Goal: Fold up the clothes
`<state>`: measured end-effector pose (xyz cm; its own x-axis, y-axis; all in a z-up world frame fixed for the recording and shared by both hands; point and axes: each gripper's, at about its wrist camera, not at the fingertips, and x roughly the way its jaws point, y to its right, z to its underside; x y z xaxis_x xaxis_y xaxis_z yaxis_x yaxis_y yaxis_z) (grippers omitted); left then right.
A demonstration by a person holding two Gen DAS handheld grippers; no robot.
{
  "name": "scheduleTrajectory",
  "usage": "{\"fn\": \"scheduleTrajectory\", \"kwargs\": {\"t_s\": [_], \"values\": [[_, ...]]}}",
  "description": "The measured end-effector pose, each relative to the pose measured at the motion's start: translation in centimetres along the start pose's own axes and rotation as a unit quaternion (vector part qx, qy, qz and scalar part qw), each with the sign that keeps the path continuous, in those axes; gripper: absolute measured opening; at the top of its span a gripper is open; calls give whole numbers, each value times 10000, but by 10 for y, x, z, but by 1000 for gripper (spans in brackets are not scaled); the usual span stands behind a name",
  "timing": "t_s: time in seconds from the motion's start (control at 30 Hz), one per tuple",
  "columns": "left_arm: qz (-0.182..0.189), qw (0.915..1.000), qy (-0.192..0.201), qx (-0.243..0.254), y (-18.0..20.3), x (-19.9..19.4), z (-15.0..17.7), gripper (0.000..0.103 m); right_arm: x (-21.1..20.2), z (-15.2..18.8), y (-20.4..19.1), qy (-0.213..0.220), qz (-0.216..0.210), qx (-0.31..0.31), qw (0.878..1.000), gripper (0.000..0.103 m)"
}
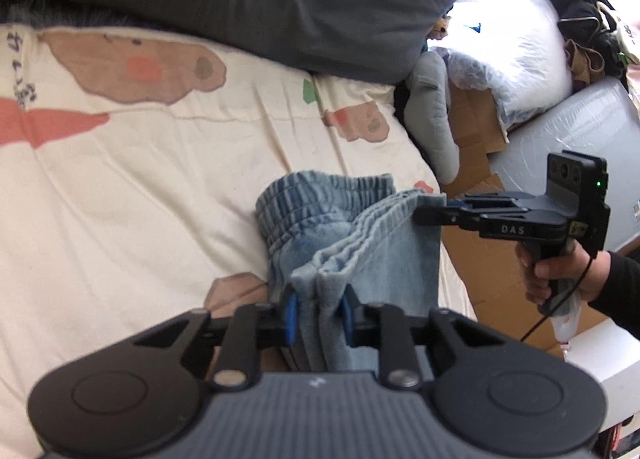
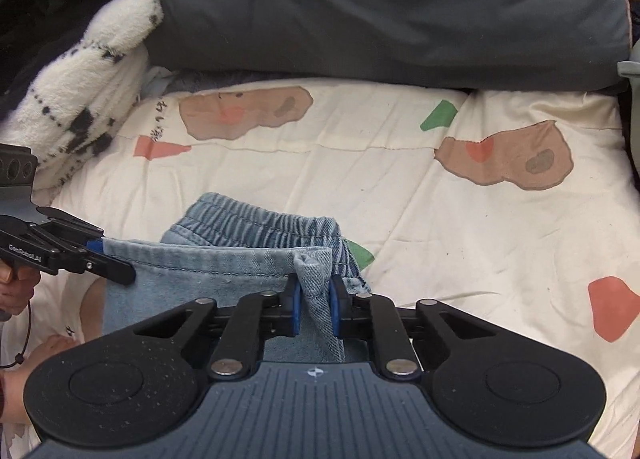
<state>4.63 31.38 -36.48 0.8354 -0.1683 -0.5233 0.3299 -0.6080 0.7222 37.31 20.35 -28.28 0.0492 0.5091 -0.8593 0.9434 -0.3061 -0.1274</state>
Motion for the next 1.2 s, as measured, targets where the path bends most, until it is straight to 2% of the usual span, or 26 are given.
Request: {"fn": "scheduleTrajectory", "kwargs": {"t_s": [0.27, 0.5, 0.7, 0.93, 1.07, 1.2], "values": [[25, 9996, 142, 259, 29, -7, -13, 18, -36, 5, 4, 288, 301, 240, 9988, 12], [-66, 9992, 151, 359, 40, 13, -35, 18, -56, 2, 20, 396, 607, 439, 9964, 12], [-197, 9988, 14, 438, 37, 36, -49, 18, -49, -4, 32, 289, 854, 584, 9942, 12], [-393, 9983, -160, 394, 17, 53, -49, 18, -21, -9, 38, 67, 1000, 680, 9926, 13], [-374, 9986, -91, 357, 14, 46, -49, 18, -9, -13, 37, 60, 1014, 779, 9918, 13], [-312, 9988, -32, 379, 20, 35, -49, 18, -15, -15, 33, 125, 964, 684, 9929, 13]]}}
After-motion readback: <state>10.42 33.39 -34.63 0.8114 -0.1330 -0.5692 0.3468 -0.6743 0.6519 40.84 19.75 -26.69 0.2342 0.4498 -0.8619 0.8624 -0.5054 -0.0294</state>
